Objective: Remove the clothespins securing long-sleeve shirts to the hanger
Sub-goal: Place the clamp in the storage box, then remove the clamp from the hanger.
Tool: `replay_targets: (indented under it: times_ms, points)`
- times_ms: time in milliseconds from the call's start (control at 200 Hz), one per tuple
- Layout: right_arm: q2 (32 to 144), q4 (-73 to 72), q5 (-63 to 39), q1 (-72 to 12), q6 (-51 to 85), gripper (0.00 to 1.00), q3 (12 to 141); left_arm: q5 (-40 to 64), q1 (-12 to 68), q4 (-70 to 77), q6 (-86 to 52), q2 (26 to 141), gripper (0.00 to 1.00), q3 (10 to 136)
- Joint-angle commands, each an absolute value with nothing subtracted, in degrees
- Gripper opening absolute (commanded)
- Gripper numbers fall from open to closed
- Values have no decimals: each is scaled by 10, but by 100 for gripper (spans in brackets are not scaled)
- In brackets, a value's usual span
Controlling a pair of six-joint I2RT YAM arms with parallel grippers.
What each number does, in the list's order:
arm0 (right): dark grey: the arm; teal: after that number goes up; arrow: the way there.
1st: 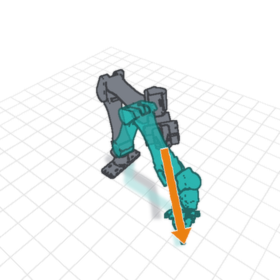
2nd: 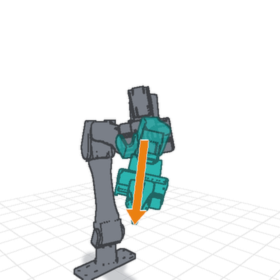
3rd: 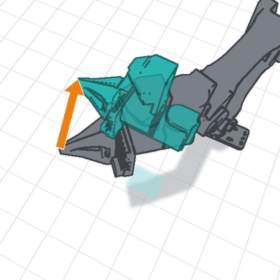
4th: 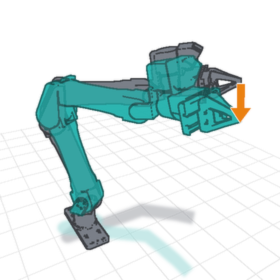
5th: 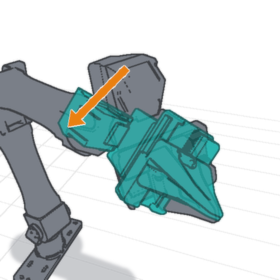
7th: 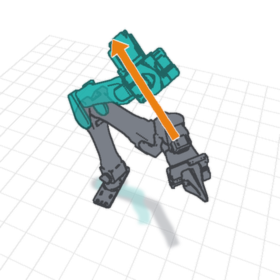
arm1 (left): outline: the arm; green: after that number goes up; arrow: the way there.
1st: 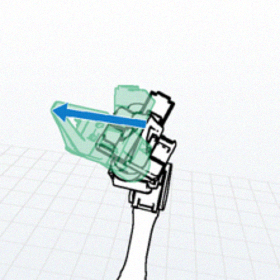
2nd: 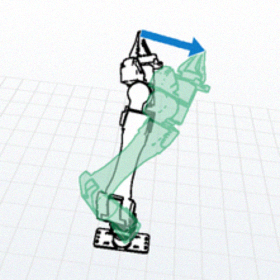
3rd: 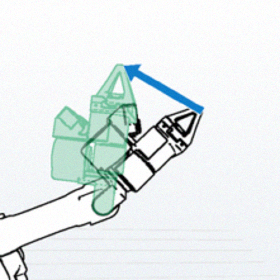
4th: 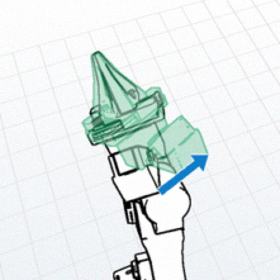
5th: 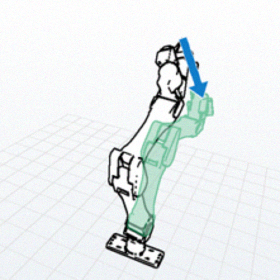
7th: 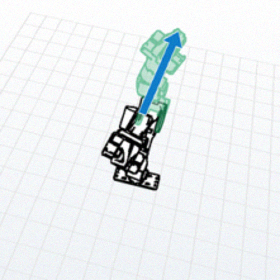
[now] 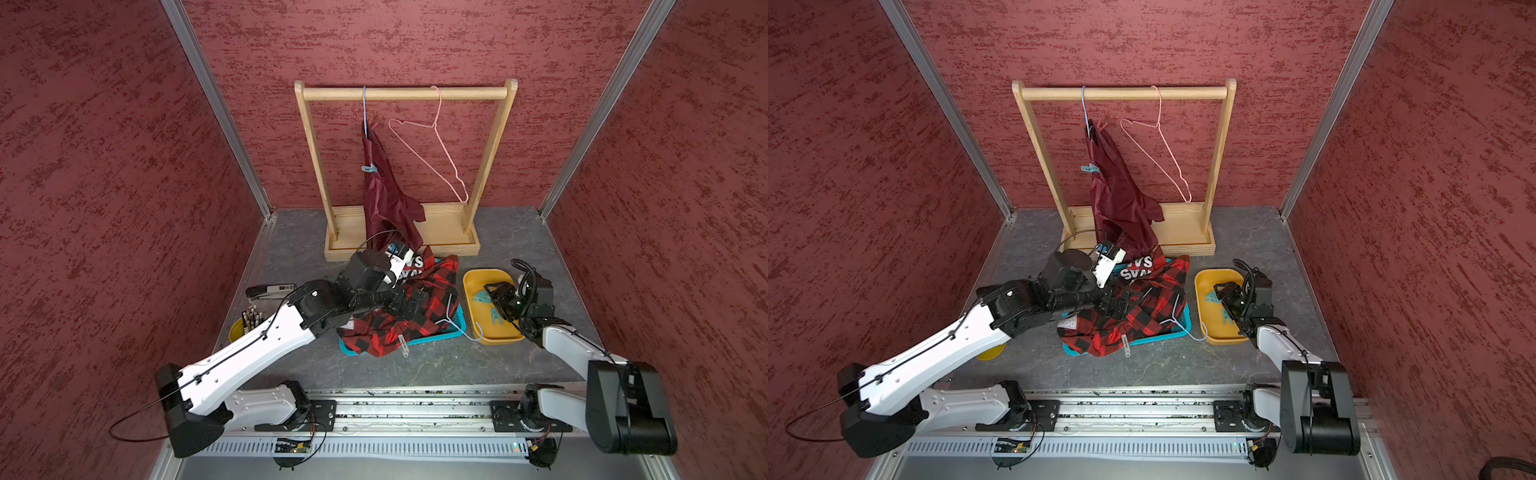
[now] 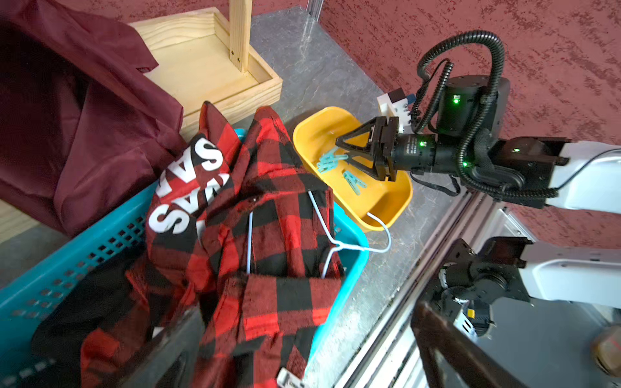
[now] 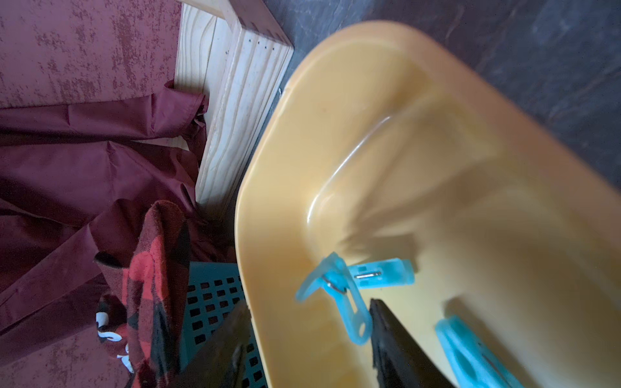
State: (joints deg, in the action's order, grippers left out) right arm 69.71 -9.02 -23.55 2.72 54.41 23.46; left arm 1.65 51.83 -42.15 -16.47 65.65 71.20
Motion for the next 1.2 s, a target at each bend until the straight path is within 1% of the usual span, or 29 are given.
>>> replay_targets:
  times_ms: [0,80,291,426,521,606,686,741,796,1027,1197]
  points:
    - [672,-74,-209,28,557,66,250,42,513,-518,-257,623,100,701]
    - [654,-35,-182,28,551,73,270,89,502,-530,-307,588,100,680]
    - [597,32,-134,27,539,81,306,125,538,-523,-421,489,100,593]
    - [584,55,-127,18,521,85,324,112,591,-489,-501,446,100,528]
    - [593,80,-116,-1,502,86,345,84,637,-450,-567,430,100,484]
    - [599,90,-102,-29,492,87,360,74,666,-388,-633,413,100,429]
    - [606,90,-101,-51,491,87,369,67,681,-314,-699,400,96,372]
    - [609,86,-104,-61,493,87,369,66,687,-257,-727,403,93,337]
    - [611,80,-110,-66,495,88,367,61,686,-249,-745,418,89,327]
    - [615,62,-140,-74,496,87,359,54,680,-145,-782,465,87,278]
    - [615,64,-154,-76,491,87,367,24,680,-84,-820,480,84,243]
